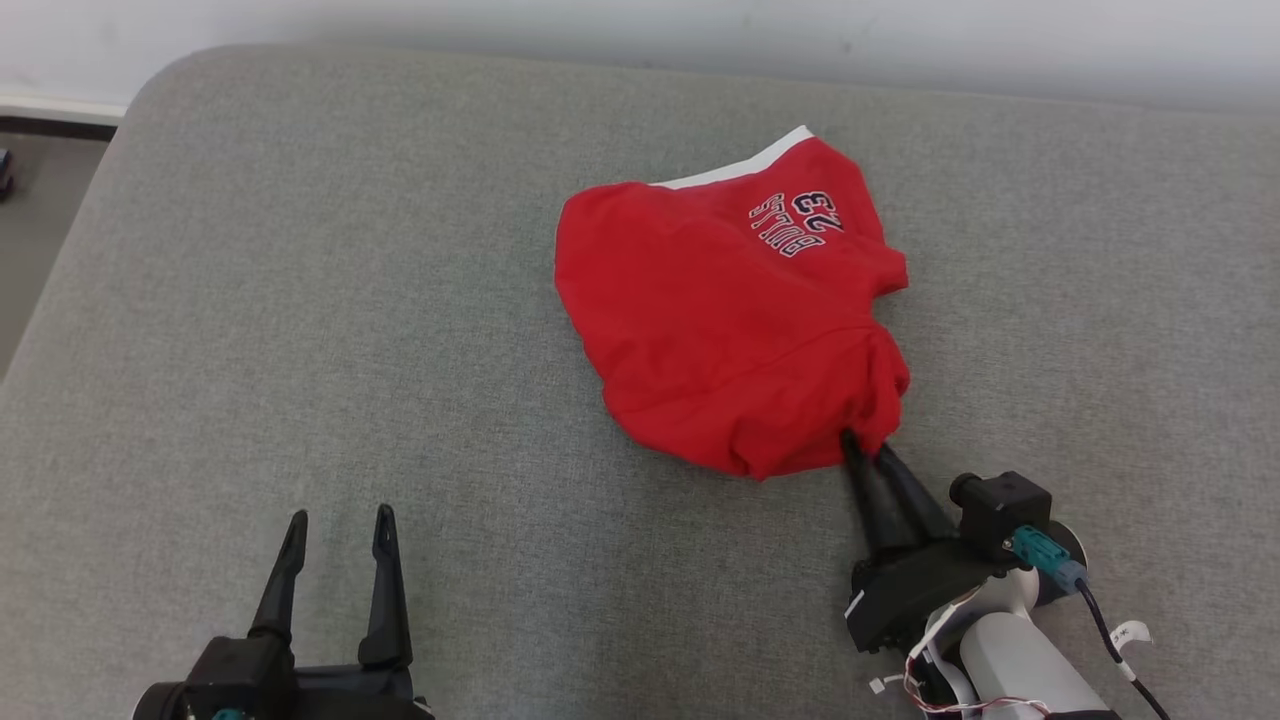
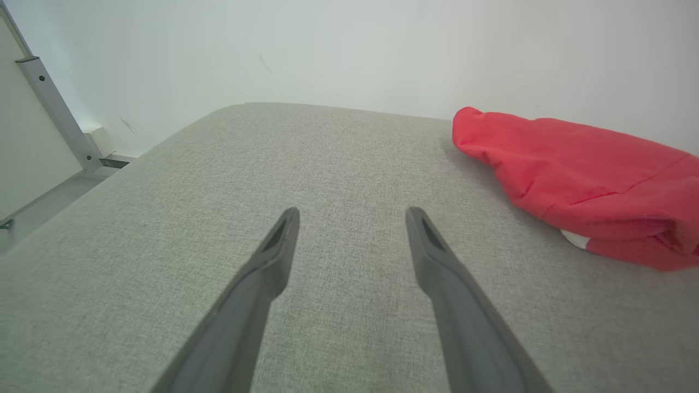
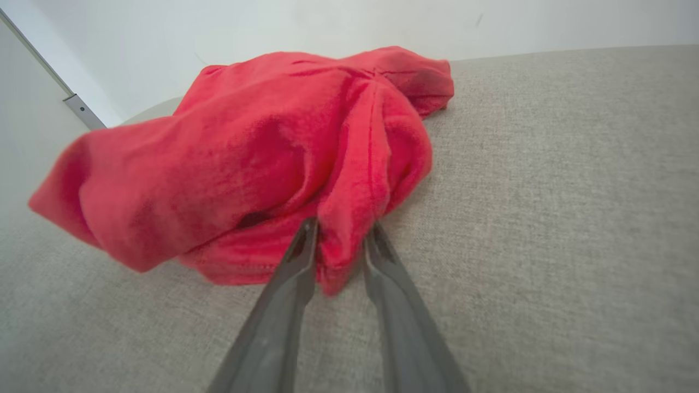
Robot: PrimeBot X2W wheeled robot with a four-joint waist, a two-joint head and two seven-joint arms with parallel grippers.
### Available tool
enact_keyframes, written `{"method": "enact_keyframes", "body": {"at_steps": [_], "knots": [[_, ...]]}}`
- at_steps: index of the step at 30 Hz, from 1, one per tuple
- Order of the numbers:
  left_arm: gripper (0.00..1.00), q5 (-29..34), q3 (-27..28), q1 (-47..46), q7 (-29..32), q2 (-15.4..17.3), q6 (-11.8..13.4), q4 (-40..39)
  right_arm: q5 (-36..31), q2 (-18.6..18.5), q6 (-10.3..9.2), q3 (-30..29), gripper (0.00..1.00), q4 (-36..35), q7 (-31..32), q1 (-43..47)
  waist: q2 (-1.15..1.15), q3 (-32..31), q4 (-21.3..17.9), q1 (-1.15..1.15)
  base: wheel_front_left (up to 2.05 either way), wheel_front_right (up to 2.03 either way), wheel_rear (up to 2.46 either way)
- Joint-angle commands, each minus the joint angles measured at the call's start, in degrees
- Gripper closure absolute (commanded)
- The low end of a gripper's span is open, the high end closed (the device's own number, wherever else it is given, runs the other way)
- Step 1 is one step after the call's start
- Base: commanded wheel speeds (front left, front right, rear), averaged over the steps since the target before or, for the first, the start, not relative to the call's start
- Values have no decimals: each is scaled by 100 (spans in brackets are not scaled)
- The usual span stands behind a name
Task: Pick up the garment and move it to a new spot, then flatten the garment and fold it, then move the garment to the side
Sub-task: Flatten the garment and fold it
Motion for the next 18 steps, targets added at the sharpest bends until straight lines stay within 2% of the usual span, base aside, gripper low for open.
{"method": "enact_keyframes", "body": {"at_steps": [1,8,18], "knots": [[0,-29,29,-86,-19,0,-27,4,86,-31,-15,37,100,28,-4,1,-1,69,51,-1,0,0,0],[0,25,46,-79,-19,1,-88,102,257,-112,-15,199,100,-381,-5,113,-1,-109,-120,-1,0,0,0],[0,103,230,115,-19,1,-191,275,647,-341,-15,955,100,-2370,-5,23,-1,-600,-502,-1,0,0,0]]}}
